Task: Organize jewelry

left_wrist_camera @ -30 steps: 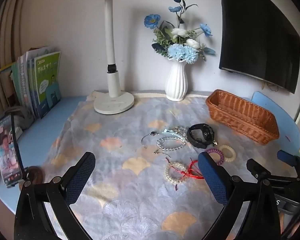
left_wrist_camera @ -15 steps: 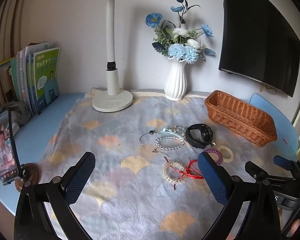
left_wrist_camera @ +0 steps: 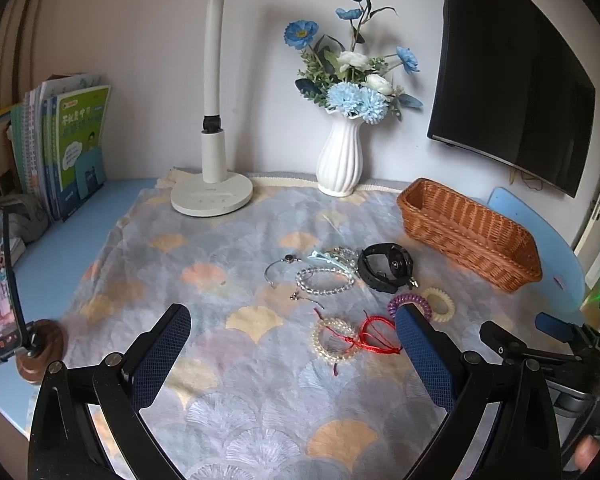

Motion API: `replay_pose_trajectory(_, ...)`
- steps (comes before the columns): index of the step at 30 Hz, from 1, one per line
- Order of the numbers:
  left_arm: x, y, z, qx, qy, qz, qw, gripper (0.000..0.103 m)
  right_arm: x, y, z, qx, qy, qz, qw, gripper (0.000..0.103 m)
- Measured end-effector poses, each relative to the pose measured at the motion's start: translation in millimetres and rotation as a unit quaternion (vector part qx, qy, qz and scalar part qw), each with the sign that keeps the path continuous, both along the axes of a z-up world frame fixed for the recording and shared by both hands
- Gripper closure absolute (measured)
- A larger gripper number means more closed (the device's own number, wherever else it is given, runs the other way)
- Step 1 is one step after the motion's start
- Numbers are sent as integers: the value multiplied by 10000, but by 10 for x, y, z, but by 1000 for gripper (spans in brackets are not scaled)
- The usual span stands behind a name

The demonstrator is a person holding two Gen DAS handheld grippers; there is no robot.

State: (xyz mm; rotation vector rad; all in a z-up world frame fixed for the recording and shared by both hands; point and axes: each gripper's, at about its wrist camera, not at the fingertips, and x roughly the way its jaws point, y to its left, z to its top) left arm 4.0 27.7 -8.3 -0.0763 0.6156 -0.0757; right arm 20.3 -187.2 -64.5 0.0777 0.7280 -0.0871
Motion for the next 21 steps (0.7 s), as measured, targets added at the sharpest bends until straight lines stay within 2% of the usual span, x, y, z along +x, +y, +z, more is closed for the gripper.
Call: replay_pose_trajectory(21,29,-16,-55,-112,109,-14,9999,1,8,-29,-14,-49,39,-40,10000,4)
